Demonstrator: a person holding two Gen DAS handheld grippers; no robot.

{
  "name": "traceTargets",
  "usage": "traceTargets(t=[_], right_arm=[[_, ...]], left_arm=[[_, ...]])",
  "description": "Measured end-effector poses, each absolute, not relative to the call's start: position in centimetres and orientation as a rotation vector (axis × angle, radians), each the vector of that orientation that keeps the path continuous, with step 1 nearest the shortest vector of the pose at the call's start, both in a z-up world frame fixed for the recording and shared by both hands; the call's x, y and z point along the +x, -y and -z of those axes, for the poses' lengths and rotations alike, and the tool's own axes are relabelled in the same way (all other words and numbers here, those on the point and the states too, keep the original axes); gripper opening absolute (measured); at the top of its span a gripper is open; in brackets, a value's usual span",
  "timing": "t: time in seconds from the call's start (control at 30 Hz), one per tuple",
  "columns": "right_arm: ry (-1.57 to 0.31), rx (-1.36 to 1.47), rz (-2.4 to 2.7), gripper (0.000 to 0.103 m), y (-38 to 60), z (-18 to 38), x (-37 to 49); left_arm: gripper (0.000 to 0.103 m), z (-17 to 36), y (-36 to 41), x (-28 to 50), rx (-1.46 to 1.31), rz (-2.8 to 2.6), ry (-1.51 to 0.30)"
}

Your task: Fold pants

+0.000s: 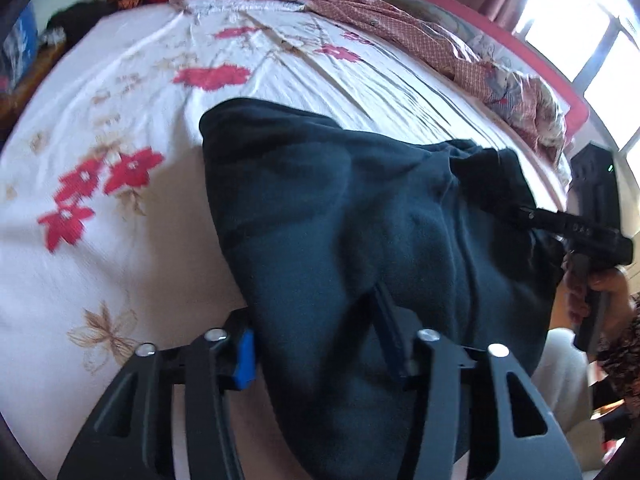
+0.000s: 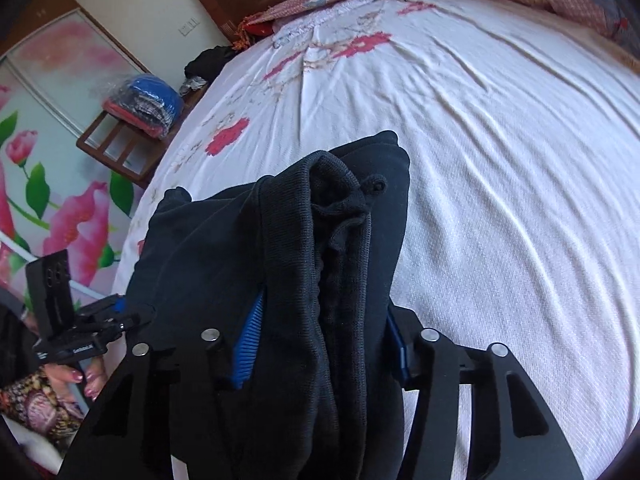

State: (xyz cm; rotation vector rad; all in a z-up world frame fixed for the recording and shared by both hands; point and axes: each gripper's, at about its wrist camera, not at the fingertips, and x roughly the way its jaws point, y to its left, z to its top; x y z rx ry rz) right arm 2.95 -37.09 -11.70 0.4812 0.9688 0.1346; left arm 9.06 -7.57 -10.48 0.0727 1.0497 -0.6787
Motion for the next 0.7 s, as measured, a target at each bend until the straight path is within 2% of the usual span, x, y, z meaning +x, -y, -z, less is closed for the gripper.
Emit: traceTargets(t=[0.13,0.23,0.5,0.7], right_arm=[[-0.919,0.441,-0.154,0.042,36.0,10.0,2.1],[-0.884,0.412,-0.178,0.041,34.9,8.2,1.8],[-0.813,0.313,-0.257,0.038,31.5,4.7,3.0],[-0.738,0.387,-0.291,0.038,31.0,4.5,7.8]], left_arm=[[0.023,10.0,7.0,8.9,0.064,0.678,-1.037],[0.018,9.5,5.7,9.3,-0.026,0.699,-1.033],[0.016,5.6,4.5,8.9,-0.058,0.725,-0.907],[0.016,4.1,1.9,13.3,-0.043,0.648,-0.848]])
